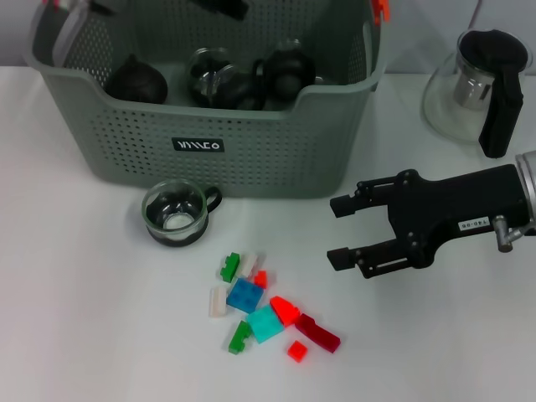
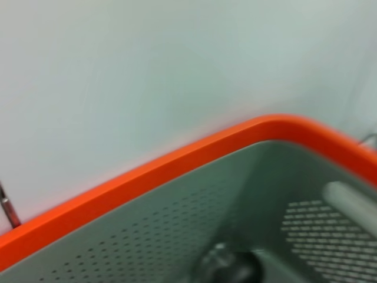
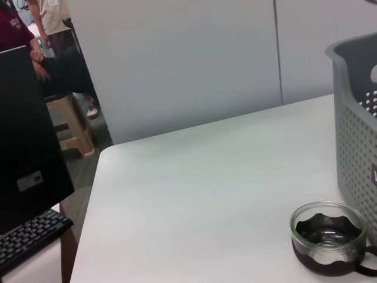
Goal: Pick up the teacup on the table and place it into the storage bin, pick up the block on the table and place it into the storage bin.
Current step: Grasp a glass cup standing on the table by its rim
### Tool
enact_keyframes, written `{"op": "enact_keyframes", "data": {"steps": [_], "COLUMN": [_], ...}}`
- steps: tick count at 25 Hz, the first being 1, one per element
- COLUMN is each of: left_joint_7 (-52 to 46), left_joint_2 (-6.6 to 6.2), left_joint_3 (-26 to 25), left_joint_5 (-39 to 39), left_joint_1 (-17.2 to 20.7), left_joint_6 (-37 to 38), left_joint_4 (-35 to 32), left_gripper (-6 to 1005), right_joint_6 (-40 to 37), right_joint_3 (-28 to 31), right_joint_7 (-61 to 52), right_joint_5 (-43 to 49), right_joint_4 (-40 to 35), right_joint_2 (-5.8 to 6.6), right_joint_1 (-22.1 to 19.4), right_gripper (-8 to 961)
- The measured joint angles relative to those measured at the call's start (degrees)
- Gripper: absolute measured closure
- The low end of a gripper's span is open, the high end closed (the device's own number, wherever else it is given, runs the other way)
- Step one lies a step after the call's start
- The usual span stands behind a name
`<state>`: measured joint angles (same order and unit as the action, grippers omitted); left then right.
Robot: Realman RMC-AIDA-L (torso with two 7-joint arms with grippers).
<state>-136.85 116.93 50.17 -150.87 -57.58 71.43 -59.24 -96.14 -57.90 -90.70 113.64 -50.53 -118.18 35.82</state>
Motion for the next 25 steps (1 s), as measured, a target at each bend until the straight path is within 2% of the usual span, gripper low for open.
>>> {"op": "enact_keyframes", "data": {"steps": [1, 6, 8, 11, 17, 21, 25], "left_joint_7": [0.3, 2.1, 4.0, 8.3, 18.6, 23.9, 26.1], "left_joint_2": [-0.36, -1.39, -1.31, -0.26, 3.98, 5.91, 6.46], "left_joint_3": [-1.0, -2.6, -2.8, -2.7, -1.6, 1.5, 6.3], "left_joint_5": [1.6, 8.1, 10.7, 14.0, 15.0, 13.6, 9.8], "left_joint_1": [1.3, 6.3, 8.7, 12.4, 19.4, 23.0, 24.4], "left_joint_6": [6.2, 22.6, 28.2, 35.0, 43.3, 42.3, 37.3], "left_joint_4": [-4.8, -17.9, -23.3, -30.0, -37.6, -37.2, -33.7], "left_gripper": [311, 316, 317, 319, 321, 321, 319], "right_joint_6": [0.0, 0.4, 0.4, 0.4, 0.5, 0.6, 0.8], "right_joint_3": [0.0, 0.1, 0.5, 1.4, 2.2, 2.3, 2.1], "right_joint_7": [0.0, 0.2, 0.4, 0.6, 0.7, 0.3, 0.3], "right_joint_5": [0.0, 0.0, 0.0, 0.0, 0.0, -0.1, 0.0], "right_joint_4": [0.0, 0.0, 0.0, 0.2, 0.7, 1.5, 3.2], "right_joint_2": [0.06, 0.20, 0.23, 0.24, 0.20, 0.16, 0.15], "right_joint_1": [0.0, -0.2, -0.2, -0.2, -0.2, -0.2, 0.2], "right_gripper": [150, 150, 151, 151, 149, 149, 149]}}
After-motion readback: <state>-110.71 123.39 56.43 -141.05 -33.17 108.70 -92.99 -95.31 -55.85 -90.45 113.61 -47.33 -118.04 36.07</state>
